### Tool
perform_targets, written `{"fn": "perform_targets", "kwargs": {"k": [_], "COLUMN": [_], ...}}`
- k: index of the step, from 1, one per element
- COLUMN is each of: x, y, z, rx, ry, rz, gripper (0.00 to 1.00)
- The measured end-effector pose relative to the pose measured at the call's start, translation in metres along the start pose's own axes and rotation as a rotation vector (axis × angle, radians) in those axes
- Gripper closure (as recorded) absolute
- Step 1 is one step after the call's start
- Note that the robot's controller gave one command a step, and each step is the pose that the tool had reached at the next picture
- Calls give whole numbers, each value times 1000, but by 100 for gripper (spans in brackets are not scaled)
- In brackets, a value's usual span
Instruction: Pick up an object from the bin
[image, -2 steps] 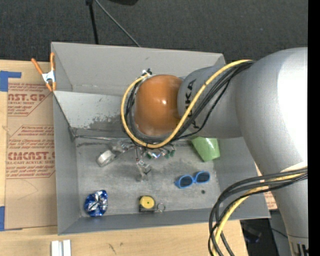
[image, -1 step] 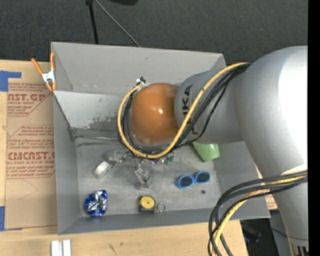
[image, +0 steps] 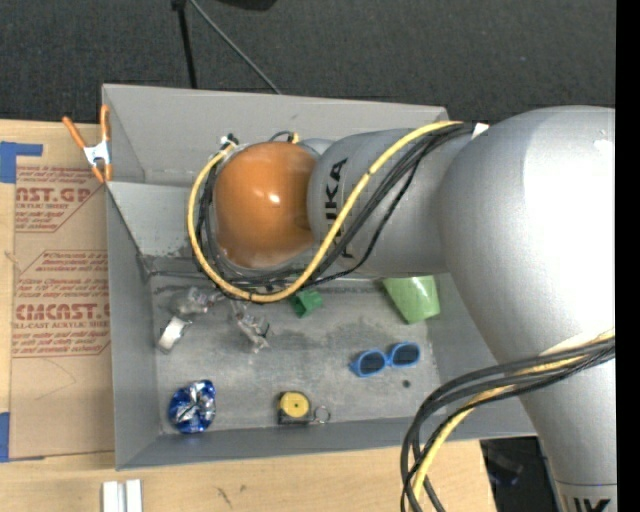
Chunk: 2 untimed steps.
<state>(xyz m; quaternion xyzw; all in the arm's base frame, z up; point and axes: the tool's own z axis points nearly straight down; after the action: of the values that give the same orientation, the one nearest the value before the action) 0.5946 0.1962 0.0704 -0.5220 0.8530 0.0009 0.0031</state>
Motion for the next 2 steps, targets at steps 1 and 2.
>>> {"fn": "perform_targets", "kwargs": {"k": [1,2], "x": [-40,-40], "y": [32,32], "z": [0,0], "rx": [2,-2], "ry": [5,1], "rz": [-6,-3], "gripper": [0,100]}}
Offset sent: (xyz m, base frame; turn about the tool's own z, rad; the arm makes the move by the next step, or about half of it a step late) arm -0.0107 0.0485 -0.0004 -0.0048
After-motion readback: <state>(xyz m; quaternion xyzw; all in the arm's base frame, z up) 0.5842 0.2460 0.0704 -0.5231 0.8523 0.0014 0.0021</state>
